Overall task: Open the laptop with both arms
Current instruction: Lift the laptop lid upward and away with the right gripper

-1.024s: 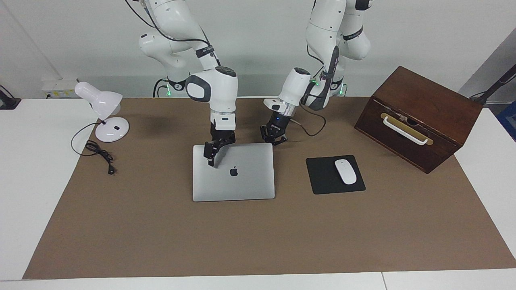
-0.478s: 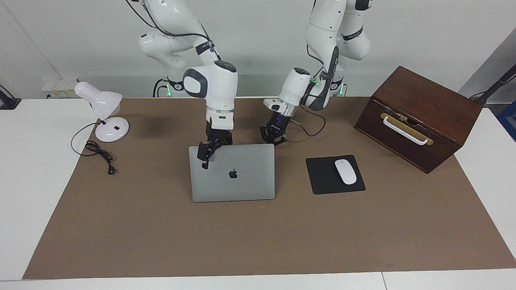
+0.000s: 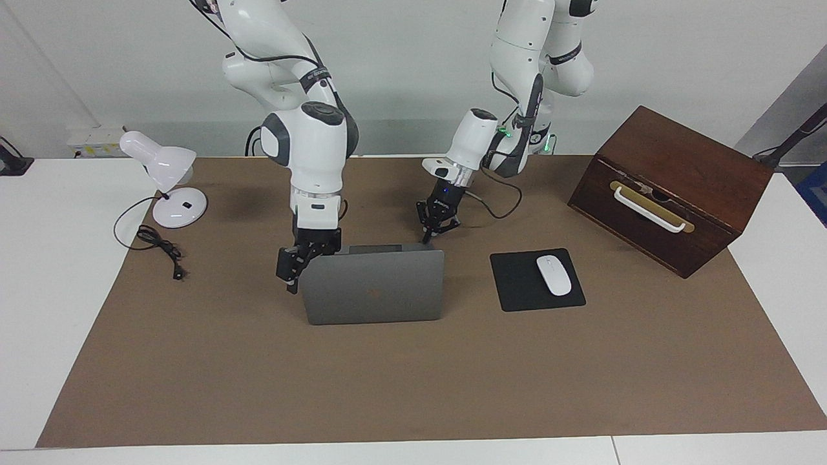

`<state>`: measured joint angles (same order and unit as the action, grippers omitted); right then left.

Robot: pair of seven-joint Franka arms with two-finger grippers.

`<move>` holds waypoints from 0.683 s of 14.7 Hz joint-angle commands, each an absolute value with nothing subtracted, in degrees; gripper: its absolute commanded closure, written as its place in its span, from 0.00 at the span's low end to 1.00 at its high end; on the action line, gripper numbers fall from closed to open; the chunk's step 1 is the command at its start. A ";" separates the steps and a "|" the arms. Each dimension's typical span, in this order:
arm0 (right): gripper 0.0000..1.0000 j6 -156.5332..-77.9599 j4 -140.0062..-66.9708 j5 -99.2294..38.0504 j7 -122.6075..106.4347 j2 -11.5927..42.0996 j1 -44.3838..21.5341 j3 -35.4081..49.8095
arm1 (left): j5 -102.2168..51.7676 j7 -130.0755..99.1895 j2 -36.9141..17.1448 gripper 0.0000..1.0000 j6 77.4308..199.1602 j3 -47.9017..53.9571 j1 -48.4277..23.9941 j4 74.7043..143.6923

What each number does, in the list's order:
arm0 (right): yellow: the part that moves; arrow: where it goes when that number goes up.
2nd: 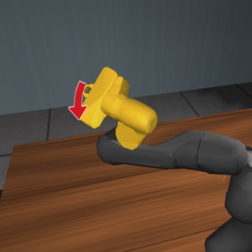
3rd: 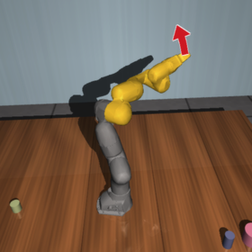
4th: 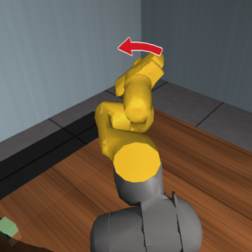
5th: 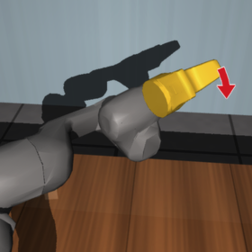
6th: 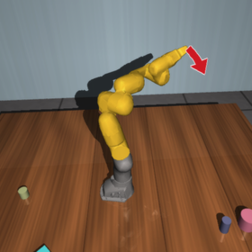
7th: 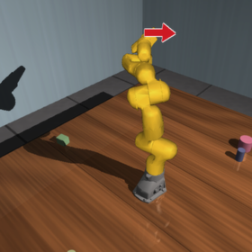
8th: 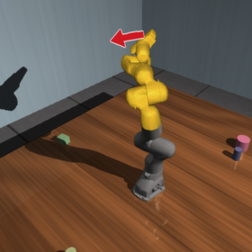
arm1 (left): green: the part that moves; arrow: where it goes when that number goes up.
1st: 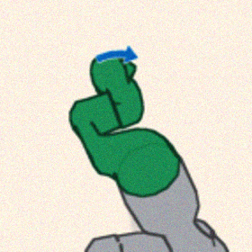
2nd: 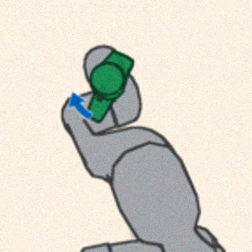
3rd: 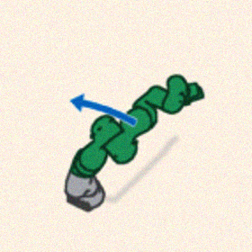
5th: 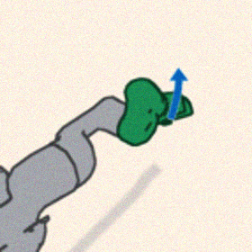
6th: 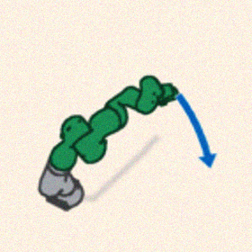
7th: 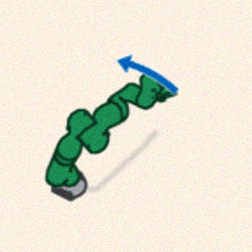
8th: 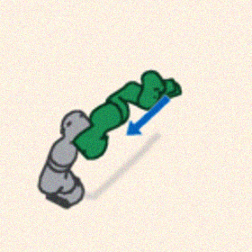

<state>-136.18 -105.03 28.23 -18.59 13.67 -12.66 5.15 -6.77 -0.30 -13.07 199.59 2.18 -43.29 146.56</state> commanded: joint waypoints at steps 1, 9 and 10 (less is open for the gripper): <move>0.00 -135.44 -100.46 25.58 -21.80 16.70 -10.73 5.54 | -7.21 0.62 -17.67 1.00 200.83 1.32 -44.38 142.91; 0.00 -135.18 -93.52 23.91 -22.41 21.97 -8.79 5.54 | -7.21 0.62 -18.02 1.00 200.92 1.32 -44.38 142.91; 0.00 -135.18 -93.08 23.82 -22.41 22.23 -8.70 5.54 | -7.21 0.62 -18.02 1.00 200.92 1.32 -44.38 142.91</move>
<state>-136.13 -95.67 25.74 -20.33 20.76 -9.33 5.10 -6.77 -0.29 -13.09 199.60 2.18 -43.29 146.56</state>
